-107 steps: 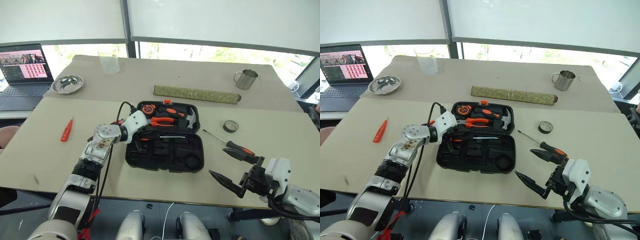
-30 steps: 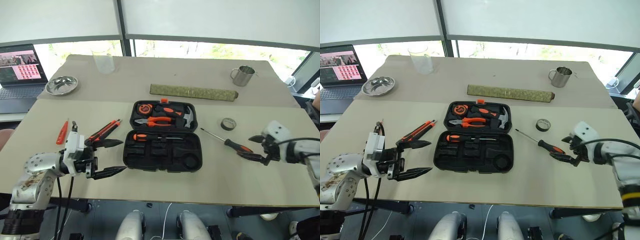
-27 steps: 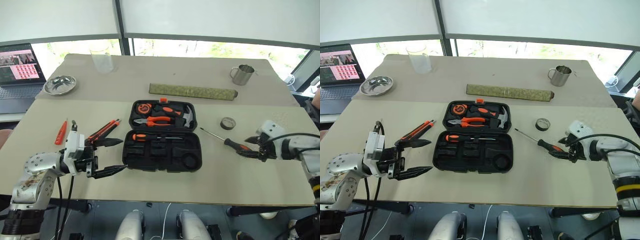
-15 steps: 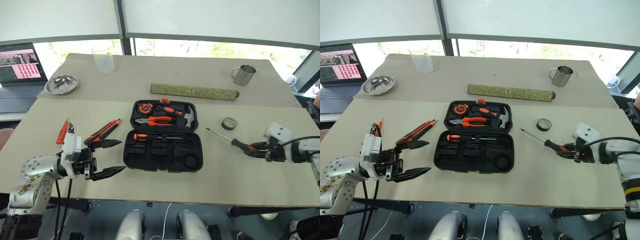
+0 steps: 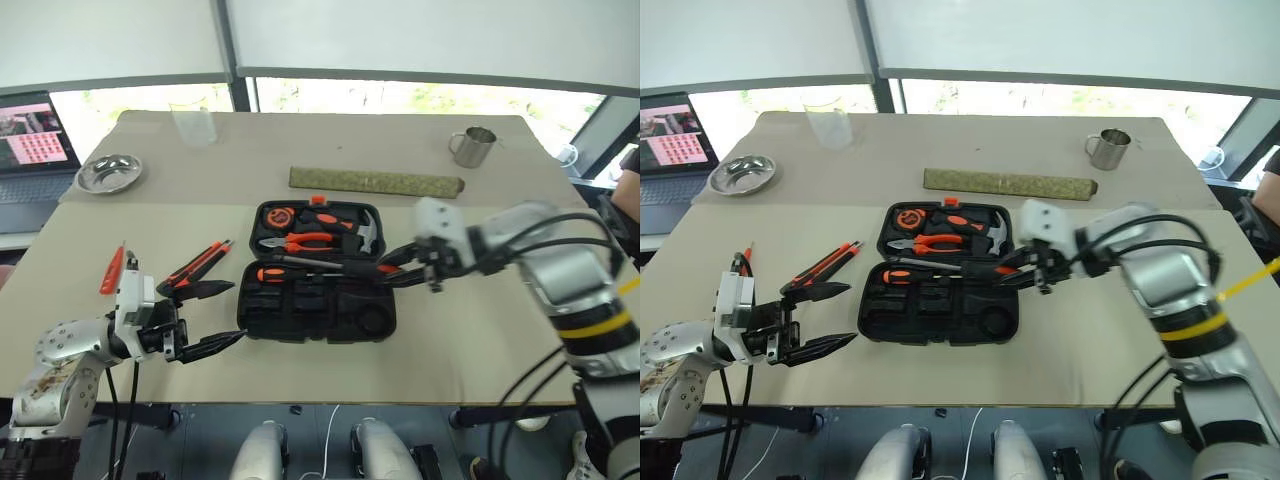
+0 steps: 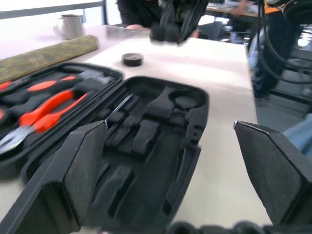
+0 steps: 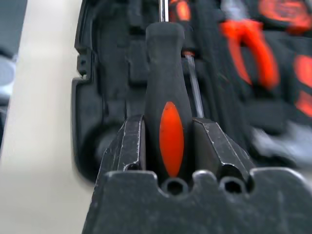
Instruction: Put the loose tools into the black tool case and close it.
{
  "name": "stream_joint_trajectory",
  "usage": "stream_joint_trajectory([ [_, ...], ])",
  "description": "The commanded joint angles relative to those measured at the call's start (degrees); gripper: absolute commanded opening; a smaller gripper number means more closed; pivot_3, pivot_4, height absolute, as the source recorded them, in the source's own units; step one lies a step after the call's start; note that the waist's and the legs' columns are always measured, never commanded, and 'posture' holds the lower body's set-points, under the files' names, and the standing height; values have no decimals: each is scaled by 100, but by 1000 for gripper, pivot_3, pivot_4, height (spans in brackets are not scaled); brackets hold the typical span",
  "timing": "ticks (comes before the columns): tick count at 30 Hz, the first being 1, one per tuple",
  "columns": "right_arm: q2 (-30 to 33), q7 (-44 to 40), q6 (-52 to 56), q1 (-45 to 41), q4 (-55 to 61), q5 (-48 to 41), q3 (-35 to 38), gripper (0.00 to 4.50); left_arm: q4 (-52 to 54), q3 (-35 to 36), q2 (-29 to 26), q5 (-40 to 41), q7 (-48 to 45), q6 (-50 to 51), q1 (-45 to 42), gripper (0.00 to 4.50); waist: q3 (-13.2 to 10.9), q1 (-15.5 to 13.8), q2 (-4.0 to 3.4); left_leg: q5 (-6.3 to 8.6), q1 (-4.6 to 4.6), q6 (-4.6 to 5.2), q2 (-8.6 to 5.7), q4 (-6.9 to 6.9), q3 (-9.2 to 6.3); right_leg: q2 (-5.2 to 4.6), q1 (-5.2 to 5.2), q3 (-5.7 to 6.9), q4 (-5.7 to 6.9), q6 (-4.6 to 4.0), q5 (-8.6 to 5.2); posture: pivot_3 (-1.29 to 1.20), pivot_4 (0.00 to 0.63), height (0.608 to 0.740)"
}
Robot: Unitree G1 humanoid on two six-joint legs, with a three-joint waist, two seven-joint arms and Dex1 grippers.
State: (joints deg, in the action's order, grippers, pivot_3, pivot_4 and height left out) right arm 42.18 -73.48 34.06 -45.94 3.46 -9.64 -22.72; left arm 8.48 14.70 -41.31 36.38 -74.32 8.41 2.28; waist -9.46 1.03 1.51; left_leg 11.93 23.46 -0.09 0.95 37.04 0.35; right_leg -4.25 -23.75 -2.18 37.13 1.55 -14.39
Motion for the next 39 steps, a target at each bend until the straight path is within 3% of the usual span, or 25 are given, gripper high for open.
stream_joint_trajectory([
  [1,-122,281,282,-176,-66,484,-365,1017,90,176,-23,-21,9,-168,119,4500,0,-53,0,0,21,0,-9,5,-1,-10,-18,-1,6,10,7,0,150,740],
  [4,-162,416,114,-207,-248,823,-572,1017,223,256,8,-16,137,-174,294,4500,0,-75,0,5,84,9,-13,50,-7,-16,-54,5,3,32,23,0,150,740],
  [19,-153,272,-388,-271,-766,1333,-683,1017,360,253,76,-106,361,-315,521,4500,1,-34,0,13,74,23,-9,78,1,-3,-37,4,0,30,45,0,150,740],
  [21,-148,176,-373,-285,-722,1270,-623,2028,353,246,86,-121,390,-340,518,4500,1,-30,0,13,73,22,-9,78,1,-3,-37,4,0,30,45,0,150,740],
  [25,-25,-183,-404,-316,-657,768,-115,3195,390,236,102,-139,445,-332,535,4500,1,-31,0,14,75,23,-9,78,0,-2,-39,5,0,30,45,0,150,740],
  [29,247,-662,-188,-253,-478,165,365,3195,425,234,131,-163,496,-327,585,4500,0,-36,0,14,78,23,-8,78,-2,-7,-38,5,-2,31,46,0,150,740],
  [33,-236,-236,-461,-23,-672,42,536,2091,355,170,197,-233,552,-358,547,4500,1,7,2,14,70,23,-5,78,0,0,-35,3,-1,28,48,0,150,740],
  [39,-1021,384,-1055,245,-1139,263,450,53,351,120,244,-277,596,-318,509,4500,2,20,3,13,72,22,0,78,4,15,-43,-5,4,21,53,0,150,740],
])
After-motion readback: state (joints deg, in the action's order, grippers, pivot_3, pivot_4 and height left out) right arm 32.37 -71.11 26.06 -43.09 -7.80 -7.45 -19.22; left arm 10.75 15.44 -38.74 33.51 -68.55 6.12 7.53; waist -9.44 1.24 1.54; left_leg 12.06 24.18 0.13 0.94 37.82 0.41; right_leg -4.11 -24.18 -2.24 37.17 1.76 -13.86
